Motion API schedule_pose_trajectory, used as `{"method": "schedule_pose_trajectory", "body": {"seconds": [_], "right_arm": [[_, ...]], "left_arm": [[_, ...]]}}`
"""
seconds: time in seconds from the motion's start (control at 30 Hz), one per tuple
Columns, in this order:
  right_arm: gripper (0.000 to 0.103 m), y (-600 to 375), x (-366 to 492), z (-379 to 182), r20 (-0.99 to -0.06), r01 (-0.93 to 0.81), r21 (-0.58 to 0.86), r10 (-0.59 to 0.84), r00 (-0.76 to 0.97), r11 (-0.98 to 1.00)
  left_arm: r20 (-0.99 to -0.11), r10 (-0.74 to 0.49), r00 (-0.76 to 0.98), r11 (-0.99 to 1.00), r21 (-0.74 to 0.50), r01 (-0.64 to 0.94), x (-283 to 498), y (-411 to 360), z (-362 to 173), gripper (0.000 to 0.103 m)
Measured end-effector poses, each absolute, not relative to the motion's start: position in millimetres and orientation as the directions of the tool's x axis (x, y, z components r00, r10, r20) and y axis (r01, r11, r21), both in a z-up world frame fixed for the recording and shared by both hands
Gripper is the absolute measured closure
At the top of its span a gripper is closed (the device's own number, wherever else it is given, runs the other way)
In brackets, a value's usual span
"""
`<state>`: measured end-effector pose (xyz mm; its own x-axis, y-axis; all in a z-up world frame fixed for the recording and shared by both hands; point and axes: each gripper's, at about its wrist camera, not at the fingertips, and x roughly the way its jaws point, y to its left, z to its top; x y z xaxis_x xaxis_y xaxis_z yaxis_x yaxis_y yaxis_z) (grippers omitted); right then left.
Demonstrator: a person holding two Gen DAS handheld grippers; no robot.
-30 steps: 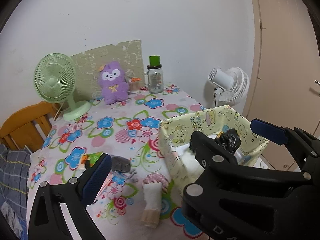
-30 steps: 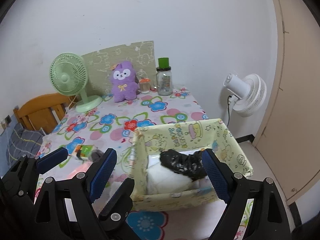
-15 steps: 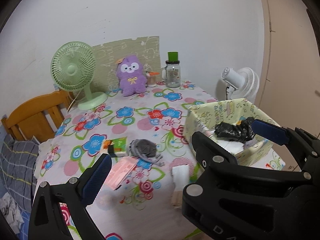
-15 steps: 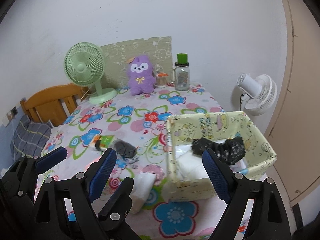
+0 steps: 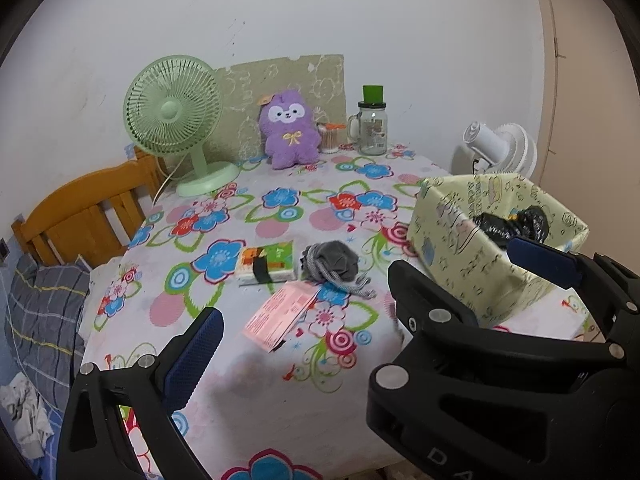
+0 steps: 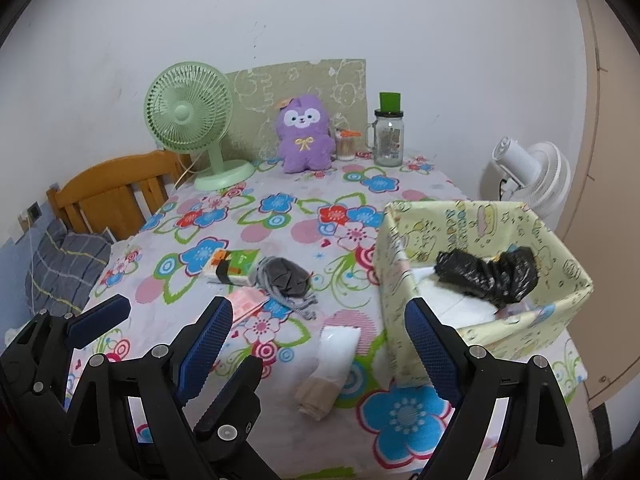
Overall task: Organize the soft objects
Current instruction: 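Withdraw both tools from the box and move toward the remaining items, then grasp the white rolled pad with the right gripper while the left grasps the pink towel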
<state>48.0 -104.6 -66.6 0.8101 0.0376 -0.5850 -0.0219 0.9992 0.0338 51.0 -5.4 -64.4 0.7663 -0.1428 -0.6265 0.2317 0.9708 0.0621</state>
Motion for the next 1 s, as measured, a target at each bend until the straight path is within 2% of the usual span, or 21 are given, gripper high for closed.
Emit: {"method": "schedule_pose_trajectory", "body": {"seconds": [0.53,0.83,1.0], "right_arm": [[0.014,-88,66,-120,-0.663,-0.001,0.026,0.018,0.748,1.000],[0.020,-89,86,-144,-0.721,0.026,0.013,-0.009,0.693,1.000],[0.027,-94,99,-159,-0.760,0.039,0.018,-0.012,0.650,0.999]], "left_arm": [[-0.703,-0.158,0.694,0.965,0.040,0.260,69,11,-115,0.001],[-0.747,-0.140,0.650,0.964,0.047,0.262,87,9,-139,0.002],[-0.766,-0.114,0.632,0.963,0.070,0.259,95,5,-149,0.002]]}}
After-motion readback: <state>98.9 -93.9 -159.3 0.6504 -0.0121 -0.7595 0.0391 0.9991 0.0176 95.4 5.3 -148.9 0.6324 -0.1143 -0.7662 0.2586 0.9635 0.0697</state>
